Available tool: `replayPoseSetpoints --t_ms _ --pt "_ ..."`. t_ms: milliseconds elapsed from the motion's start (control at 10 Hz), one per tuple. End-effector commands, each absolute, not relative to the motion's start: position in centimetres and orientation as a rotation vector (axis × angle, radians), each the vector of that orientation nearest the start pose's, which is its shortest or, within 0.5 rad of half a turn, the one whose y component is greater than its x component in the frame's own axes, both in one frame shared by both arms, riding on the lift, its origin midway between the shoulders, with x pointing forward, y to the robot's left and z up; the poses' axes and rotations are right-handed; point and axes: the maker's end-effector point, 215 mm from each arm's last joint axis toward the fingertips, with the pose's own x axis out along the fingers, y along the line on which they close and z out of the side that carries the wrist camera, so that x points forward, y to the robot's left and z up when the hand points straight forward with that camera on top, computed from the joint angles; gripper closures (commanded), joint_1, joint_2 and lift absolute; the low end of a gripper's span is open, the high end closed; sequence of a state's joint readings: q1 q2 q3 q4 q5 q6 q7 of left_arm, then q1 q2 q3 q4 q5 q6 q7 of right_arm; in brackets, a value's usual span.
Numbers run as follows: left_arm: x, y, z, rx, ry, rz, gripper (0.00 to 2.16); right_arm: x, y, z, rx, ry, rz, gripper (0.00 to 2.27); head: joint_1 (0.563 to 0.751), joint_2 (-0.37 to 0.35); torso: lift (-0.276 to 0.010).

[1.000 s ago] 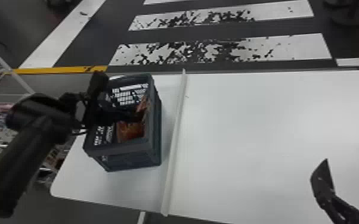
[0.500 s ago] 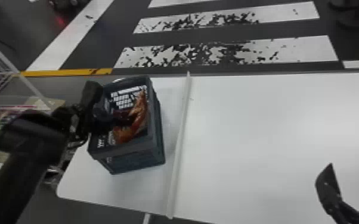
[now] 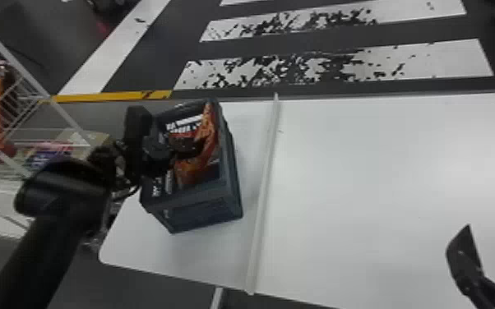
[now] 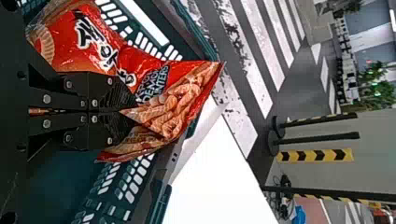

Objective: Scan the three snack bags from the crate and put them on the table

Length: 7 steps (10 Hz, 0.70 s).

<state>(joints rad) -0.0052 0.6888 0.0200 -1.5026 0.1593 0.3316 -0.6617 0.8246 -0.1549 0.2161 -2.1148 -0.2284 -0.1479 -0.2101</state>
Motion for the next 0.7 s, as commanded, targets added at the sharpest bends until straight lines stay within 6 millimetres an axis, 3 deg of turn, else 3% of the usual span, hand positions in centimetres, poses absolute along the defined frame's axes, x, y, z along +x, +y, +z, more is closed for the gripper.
replayPoseSetpoints --t_ms 0,300,600 --pt "53.7 39.3 -41.6 0.369 0.506 -0.514 2.15 32.6 -17.8 -40.0 0.234 0.204 -0.003 0.09 0.695 0.295 -0.094" --pt "54.6 38.6 -39.6 0.391 0.459 -0.498 2.15 32.9 -17.8 -39.7 0.240 0.199 -0.003 0.09 0.695 0.271 -0.094" --pt "54.0 38.4 -38.6 0.398 0.433 -0.486 2.15 33.1 -18.0 -39.7 0.242 0.201 -0.004 0.09 0.695 0.264 -0.094"
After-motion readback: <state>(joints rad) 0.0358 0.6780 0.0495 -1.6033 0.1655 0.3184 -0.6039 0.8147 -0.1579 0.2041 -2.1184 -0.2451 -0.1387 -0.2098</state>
